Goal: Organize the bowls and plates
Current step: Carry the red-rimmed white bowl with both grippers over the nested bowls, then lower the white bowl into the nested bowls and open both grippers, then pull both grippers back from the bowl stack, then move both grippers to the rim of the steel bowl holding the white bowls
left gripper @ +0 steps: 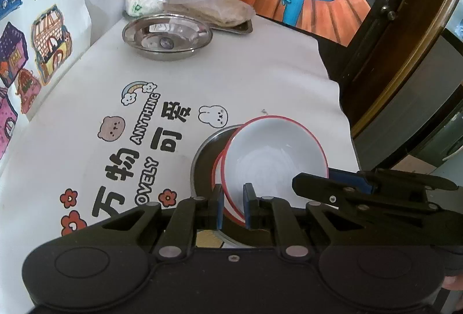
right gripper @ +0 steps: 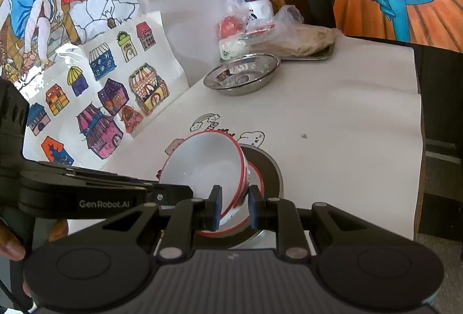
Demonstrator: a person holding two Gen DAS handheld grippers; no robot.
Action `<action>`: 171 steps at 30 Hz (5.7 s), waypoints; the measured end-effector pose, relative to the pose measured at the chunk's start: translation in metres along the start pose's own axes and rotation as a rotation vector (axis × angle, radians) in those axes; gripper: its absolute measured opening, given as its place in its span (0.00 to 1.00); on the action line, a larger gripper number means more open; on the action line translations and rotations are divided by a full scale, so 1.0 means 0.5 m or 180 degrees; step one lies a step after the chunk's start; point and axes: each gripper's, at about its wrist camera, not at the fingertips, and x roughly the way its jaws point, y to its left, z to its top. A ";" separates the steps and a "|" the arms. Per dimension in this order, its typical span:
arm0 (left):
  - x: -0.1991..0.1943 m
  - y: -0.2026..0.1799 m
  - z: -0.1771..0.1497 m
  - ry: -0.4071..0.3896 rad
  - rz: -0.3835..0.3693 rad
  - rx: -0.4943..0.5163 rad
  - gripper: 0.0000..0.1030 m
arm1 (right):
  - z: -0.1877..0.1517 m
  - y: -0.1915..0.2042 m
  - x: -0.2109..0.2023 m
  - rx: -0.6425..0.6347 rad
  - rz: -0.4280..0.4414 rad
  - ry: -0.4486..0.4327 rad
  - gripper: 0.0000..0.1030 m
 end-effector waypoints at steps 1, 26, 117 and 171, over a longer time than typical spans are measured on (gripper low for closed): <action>0.001 -0.001 0.001 0.0003 0.0009 0.0006 0.14 | 0.000 0.000 0.002 0.0001 -0.0002 0.0014 0.21; 0.017 -0.023 0.023 0.0151 0.0296 0.0288 0.14 | 0.020 0.014 0.032 -0.0250 -0.0087 0.0307 0.23; -0.197 0.034 -0.214 -0.1957 0.0849 -0.0324 0.99 | -0.172 0.027 -0.199 -0.0160 -0.0402 -0.1402 1.00; -0.008 0.116 -0.075 -0.0822 0.0664 -0.0130 0.95 | -0.044 -0.108 -0.022 0.0196 -0.0462 -0.0438 1.00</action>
